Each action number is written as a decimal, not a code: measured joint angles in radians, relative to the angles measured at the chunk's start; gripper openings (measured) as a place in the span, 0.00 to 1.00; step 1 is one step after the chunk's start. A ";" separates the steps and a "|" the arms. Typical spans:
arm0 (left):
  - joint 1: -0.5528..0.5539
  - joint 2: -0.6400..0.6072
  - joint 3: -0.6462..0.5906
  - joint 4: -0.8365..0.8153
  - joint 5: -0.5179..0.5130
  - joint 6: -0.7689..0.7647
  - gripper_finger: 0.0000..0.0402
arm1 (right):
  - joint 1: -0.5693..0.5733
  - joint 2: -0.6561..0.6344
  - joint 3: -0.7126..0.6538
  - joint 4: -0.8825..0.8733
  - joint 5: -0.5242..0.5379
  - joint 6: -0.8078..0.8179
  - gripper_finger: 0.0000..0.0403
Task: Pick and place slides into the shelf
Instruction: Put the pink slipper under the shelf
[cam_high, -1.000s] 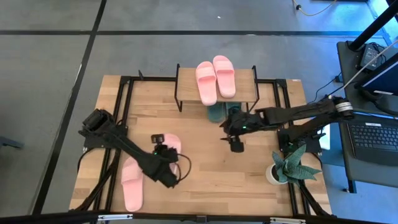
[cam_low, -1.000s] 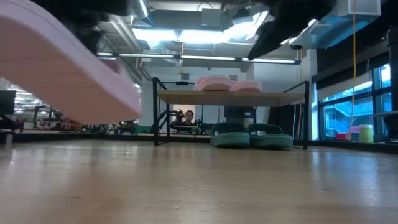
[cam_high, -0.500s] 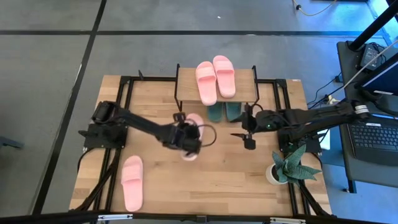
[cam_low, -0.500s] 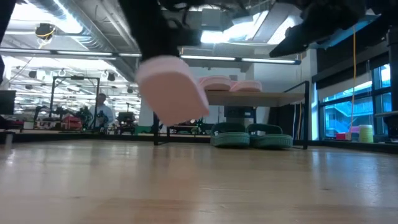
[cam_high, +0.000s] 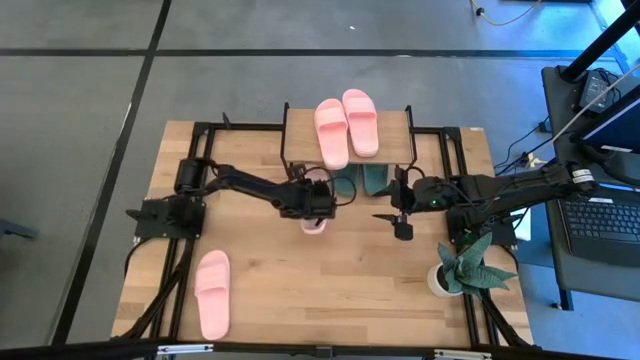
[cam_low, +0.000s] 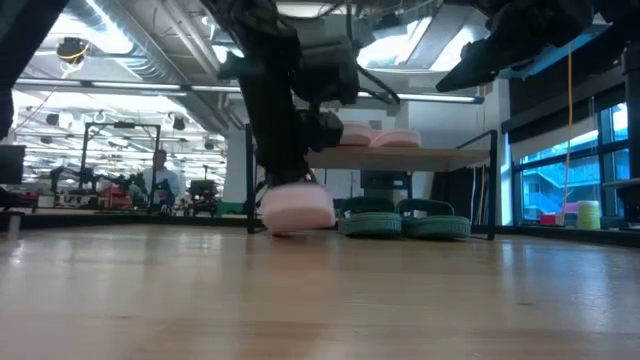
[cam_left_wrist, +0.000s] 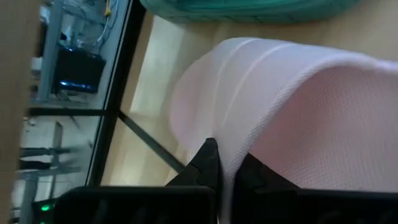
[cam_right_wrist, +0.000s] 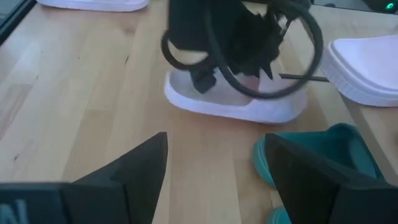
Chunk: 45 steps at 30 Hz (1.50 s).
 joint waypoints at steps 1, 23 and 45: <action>0.008 0.010 0.000 0.017 -0.005 0.019 0.00 | 0.000 0.000 0.000 0.000 0.000 0.000 0.66; 0.094 0.039 0.001 0.223 0.000 0.092 0.04 | 0.000 0.000 0.000 0.000 -0.001 0.029 0.66; 0.078 0.039 0.001 0.229 0.092 0.091 0.29 | 0.000 0.000 0.000 0.000 -0.001 0.053 0.66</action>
